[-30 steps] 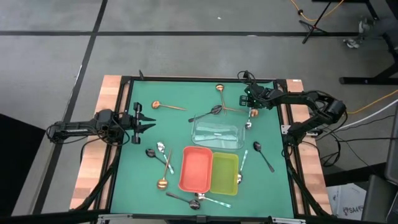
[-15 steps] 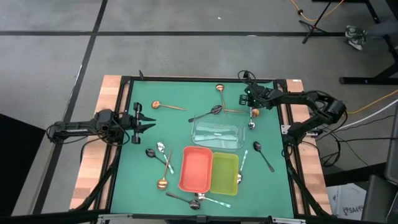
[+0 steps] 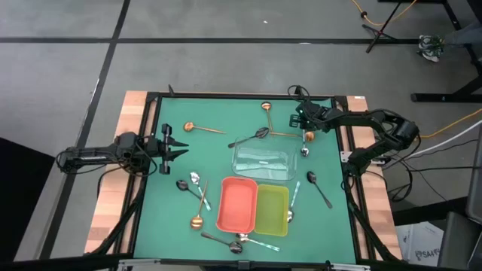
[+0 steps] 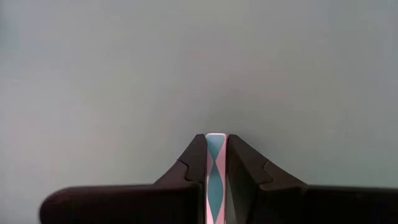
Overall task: Sort silverware by color (type)
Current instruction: Put the blue patterned spoon into the yellow bin
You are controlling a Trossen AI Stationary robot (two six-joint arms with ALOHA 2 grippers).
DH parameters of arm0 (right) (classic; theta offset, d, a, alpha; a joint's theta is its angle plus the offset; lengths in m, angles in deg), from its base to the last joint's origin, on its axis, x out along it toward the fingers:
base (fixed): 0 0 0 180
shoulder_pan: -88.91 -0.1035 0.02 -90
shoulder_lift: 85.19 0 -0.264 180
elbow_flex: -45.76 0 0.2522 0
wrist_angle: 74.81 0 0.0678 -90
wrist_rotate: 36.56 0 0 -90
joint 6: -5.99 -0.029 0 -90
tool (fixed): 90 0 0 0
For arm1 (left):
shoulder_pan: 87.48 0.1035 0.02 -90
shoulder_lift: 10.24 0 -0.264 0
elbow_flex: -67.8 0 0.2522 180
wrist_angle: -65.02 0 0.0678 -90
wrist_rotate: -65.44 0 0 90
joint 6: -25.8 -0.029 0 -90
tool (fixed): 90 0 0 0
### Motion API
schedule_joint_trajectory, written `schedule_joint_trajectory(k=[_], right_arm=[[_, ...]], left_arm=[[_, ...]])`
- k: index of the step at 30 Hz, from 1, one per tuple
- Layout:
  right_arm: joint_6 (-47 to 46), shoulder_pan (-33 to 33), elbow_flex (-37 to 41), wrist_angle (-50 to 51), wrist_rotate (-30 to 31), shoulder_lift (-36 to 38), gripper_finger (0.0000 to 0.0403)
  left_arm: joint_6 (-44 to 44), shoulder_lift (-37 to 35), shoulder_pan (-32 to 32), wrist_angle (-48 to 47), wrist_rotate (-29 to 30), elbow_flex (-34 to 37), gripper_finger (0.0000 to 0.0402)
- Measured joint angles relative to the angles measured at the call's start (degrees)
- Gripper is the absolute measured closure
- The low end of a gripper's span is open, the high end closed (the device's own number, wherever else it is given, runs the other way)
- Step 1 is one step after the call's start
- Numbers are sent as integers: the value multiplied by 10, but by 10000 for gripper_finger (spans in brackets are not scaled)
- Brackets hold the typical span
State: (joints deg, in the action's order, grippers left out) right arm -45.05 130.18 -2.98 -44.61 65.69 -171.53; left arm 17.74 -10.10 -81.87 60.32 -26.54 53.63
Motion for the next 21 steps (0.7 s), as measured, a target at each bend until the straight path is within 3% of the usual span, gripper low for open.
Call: schedule_joint_trajectory(k=[21], right_arm=[[36, 0, 1, 5, -29, 151, 373]], left_arm=[[0, 0, 0, 0, 0, 0, 328]])
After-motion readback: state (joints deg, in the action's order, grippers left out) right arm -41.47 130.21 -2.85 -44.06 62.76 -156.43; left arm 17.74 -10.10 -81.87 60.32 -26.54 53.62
